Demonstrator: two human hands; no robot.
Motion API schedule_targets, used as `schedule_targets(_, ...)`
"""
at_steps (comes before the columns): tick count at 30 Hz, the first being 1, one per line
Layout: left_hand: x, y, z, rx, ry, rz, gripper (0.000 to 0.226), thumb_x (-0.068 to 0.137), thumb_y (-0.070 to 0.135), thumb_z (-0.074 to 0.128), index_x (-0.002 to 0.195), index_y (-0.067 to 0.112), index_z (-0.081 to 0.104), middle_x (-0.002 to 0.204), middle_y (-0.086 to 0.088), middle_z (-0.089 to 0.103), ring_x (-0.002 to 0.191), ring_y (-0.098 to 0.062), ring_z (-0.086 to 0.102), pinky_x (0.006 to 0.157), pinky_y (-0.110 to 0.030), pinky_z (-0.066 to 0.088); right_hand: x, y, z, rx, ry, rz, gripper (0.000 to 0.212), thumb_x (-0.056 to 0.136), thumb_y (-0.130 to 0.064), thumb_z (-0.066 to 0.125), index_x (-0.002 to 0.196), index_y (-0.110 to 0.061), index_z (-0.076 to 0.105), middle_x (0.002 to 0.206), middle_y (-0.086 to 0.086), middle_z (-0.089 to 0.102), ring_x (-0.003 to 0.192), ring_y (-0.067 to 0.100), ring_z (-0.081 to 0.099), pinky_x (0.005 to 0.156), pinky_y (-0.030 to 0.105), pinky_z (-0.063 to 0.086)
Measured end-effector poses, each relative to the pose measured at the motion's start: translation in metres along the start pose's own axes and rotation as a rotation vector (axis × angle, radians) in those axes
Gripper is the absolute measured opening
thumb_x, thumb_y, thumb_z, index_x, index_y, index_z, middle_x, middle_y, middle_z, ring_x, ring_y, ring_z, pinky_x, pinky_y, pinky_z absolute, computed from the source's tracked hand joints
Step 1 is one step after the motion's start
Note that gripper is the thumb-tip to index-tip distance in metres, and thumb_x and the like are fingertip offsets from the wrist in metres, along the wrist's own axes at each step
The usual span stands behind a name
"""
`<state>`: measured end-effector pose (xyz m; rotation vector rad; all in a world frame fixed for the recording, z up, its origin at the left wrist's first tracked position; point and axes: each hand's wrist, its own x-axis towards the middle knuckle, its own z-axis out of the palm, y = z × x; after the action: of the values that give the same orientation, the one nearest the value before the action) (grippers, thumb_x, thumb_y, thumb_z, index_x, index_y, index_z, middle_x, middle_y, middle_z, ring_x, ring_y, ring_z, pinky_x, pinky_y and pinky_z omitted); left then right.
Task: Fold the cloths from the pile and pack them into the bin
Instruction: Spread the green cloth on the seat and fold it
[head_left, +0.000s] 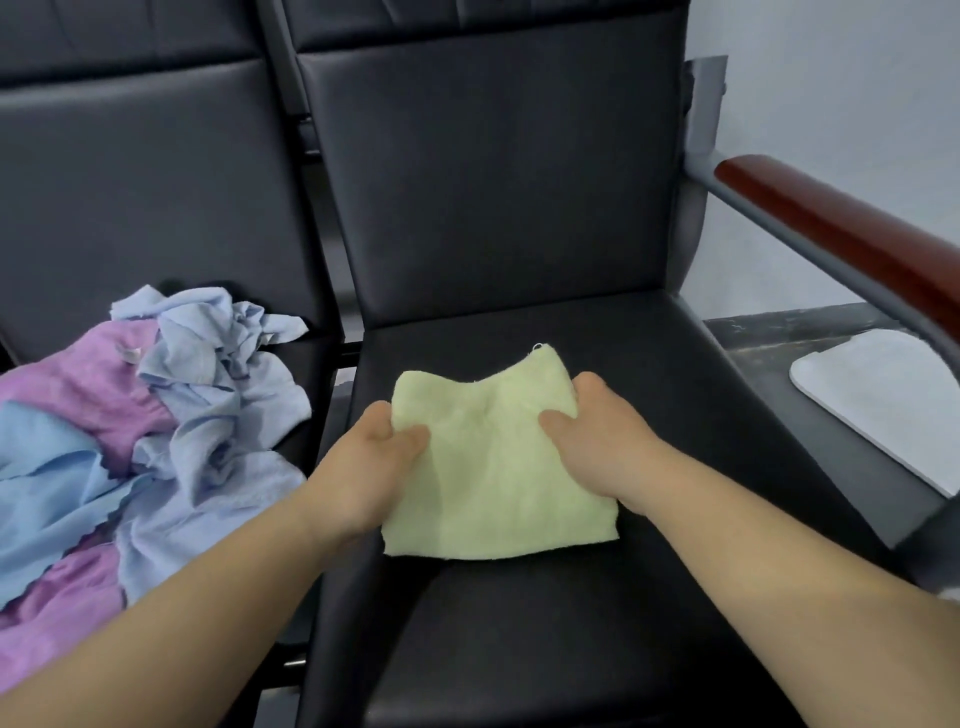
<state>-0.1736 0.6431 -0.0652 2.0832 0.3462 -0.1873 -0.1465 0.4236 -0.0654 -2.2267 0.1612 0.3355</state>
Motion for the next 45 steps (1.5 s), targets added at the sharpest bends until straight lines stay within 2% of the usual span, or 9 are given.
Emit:
schedule_targets(8, -0.039, 0.089, 0.020, -0.051, 0.020, 0.294, 0.013, 0.103, 0.035, 0.048, 0.105, 0.023, 0.053, 0.099, 0.006, 0.064, 0.087, -0.009, 0.059, 0.064, -0.024, 0.041, -0.053, -0.010, -0.096, -0.041, 0.291, -0.138, 0.020, 0.107, -0.039, 0.047, 0.121, -0.027, 0.042, 0.100, -0.006, 0.056, 0.083, 0.012, 0.058, 0.060, 0.032, 0.043)
schedule_targets(14, -0.072, 0.154, 0.112, 0.066, -0.282, 0.480, 0.013, 0.102, 0.035, 0.050, 0.108, 0.024, 0.054, 0.107, 0.002, 0.065, 0.102, -0.020, 0.064, 0.090, -0.044, 0.056, -0.126, 0.082, -0.158, 0.182, 0.674, 0.004, 0.018, 0.103, -0.038, 0.054, 0.117, -0.026, 0.049, 0.100, -0.008, 0.059, 0.085, 0.011, 0.056, 0.062, 0.034, 0.040)
schedule_targets(23, -0.138, 0.200, 0.324, 0.507, -0.814, 0.689, 0.003, 0.101, 0.025, 0.048, 0.100, 0.025, 0.050, 0.099, 0.007, 0.060, 0.092, -0.011, 0.059, 0.070, -0.025, 0.044, -0.239, 0.267, -0.180, 0.439, 0.990, 0.422, 0.011, 0.103, -0.030, 0.055, 0.097, -0.025, 0.047, 0.093, -0.004, 0.060, 0.079, 0.010, 0.055, 0.058, 0.030, 0.036)
schedule_targets(26, -0.167, 0.190, 0.387, 0.679, -0.995, 0.681, 0.018, 0.096, 0.019, 0.048, 0.112, 0.020, 0.057, 0.107, 0.001, 0.066, 0.101, -0.019, 0.063, 0.082, -0.033, 0.051, -0.279, 0.321, -0.168, 0.428, 1.025, 0.608, 0.012, 0.103, -0.031, 0.054, 0.103, -0.022, 0.047, 0.092, -0.007, 0.059, 0.078, 0.006, 0.053, 0.060, 0.032, 0.036)
schedule_targets(29, -0.201, 0.166, 0.443, 0.790, -1.160, 0.622, 0.012, 0.092, 0.017, 0.048, 0.097, 0.018, 0.059, 0.093, -0.004, 0.069, 0.090, -0.026, 0.067, 0.073, -0.037, 0.057, -0.322, 0.373, -0.147, 0.444, 1.040, 0.792, 0.014, 0.104, -0.032, 0.052, 0.110, -0.021, 0.046, 0.093, -0.007, 0.058, 0.079, 0.008, 0.054, 0.063, 0.034, 0.038)
schedule_targets(36, -0.264, 0.106, 0.525, 0.966, -1.273, 0.598, 0.008, 0.097, 0.021, 0.049, 0.104, 0.017, 0.052, 0.102, -0.004, 0.063, 0.093, -0.024, 0.065, 0.084, -0.034, 0.054, -0.384, 0.438, -0.099, 0.538, 1.035, 1.054, 0.028, 0.106, -0.032, 0.049, 0.126, -0.014, 0.043, 0.099, -0.001, 0.059, 0.084, 0.018, 0.060, 0.068, 0.037, 0.047)
schedule_targets(39, -0.275, 0.077, 0.543, 1.047, -1.232, 0.659, 0.022, 0.097, 0.023, 0.054, 0.115, 0.011, 0.049, 0.101, -0.004, 0.062, 0.091, -0.021, 0.060, 0.074, -0.031, 0.047, -0.397, 0.452, -0.081, 0.627, 0.904, 1.180, 0.045, 0.105, -0.038, 0.050, 0.136, -0.008, 0.037, 0.103, 0.003, 0.060, 0.081, 0.019, 0.058, 0.073, 0.039, 0.048)
schedule_targets(42, -0.275, 0.066, 0.539, 1.098, -1.178, 0.751, 0.020, 0.096, 0.024, 0.056, 0.111, 0.013, 0.050, 0.097, -0.003, 0.061, 0.088, -0.021, 0.059, 0.077, -0.031, 0.046, -0.399, 0.459, -0.072, 0.599, 0.754, 1.233, 0.078, 0.102, -0.043, 0.055, 0.158, -0.008, 0.015, 0.146, 0.016, 0.049, 0.115, 0.032, 0.058, 0.092, 0.042, 0.048)
schedule_targets(45, -0.265, 0.074, 0.521, 1.223, -1.198, 0.824, 0.013, 0.099, 0.023, 0.049, 0.101, 0.010, 0.052, 0.087, -0.002, 0.062, 0.086, -0.018, 0.061, 0.070, -0.027, 0.041, -0.395, 0.455, -0.077, 0.412, 0.672, 1.190, 0.090, 0.097, -0.045, 0.061, 0.162, -0.011, 0.008, 0.161, 0.014, 0.030, 0.142, 0.036, 0.040, 0.111, 0.048, 0.042)
